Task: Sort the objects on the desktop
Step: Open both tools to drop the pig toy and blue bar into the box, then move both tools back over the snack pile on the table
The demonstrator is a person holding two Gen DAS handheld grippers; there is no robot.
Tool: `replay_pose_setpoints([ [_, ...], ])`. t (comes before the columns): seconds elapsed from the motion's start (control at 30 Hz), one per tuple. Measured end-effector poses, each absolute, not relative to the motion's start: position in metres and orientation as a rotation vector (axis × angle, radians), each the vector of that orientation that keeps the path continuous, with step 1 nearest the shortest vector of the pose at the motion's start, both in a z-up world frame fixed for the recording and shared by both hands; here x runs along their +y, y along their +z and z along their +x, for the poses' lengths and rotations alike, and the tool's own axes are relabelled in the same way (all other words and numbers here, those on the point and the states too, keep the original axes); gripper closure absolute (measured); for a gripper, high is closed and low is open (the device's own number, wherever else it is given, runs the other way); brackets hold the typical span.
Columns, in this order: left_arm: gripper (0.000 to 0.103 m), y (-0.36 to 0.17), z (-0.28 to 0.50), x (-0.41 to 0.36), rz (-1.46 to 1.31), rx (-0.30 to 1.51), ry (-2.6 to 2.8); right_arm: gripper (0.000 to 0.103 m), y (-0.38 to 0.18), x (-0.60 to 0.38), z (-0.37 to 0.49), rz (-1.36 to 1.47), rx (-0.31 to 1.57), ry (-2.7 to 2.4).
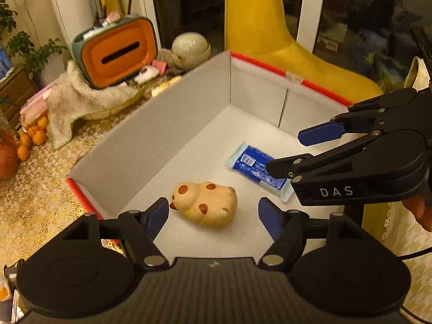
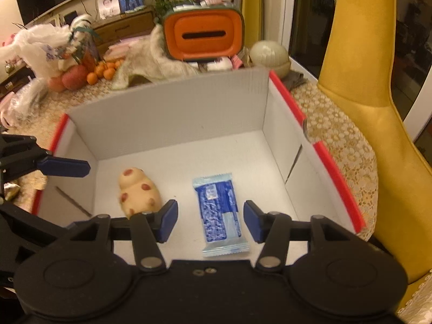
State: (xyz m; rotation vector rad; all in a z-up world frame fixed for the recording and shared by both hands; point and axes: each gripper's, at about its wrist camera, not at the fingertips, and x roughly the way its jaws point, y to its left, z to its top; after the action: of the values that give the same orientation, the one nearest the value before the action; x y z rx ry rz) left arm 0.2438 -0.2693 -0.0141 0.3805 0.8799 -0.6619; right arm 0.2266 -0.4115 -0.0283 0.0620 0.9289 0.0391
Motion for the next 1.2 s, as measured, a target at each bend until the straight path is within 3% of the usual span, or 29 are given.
replay_pose_setpoints([
  [0.63, 0.025, 0.051, 0.15, -0.183, 0.229, 0.656, -0.518, 0.046, 0.047, -0.357, 0.147, 0.085, 0.723, 0.19],
  [0.87, 0.015, 0.06, 0.124, -0.137, 0.168, 0.627, -0.438, 0.032, 0.064, -0.322, 0.122, 0.038, 0.641, 0.282],
  [0.97, 0.0, 0.061, 0.113, -0.115, 0.141, 0.618, -0.4, 0.024, 0.068, -0.308, 0.116, 0.039, 0.614, 0.328],
  [1.2, 0.0, 0.056, 0.089, -0.068, 0.09, 0.607, -0.317, 0.01, 0.07, -0.27, 0.103, -0.012, 0.566, 0.385],
])
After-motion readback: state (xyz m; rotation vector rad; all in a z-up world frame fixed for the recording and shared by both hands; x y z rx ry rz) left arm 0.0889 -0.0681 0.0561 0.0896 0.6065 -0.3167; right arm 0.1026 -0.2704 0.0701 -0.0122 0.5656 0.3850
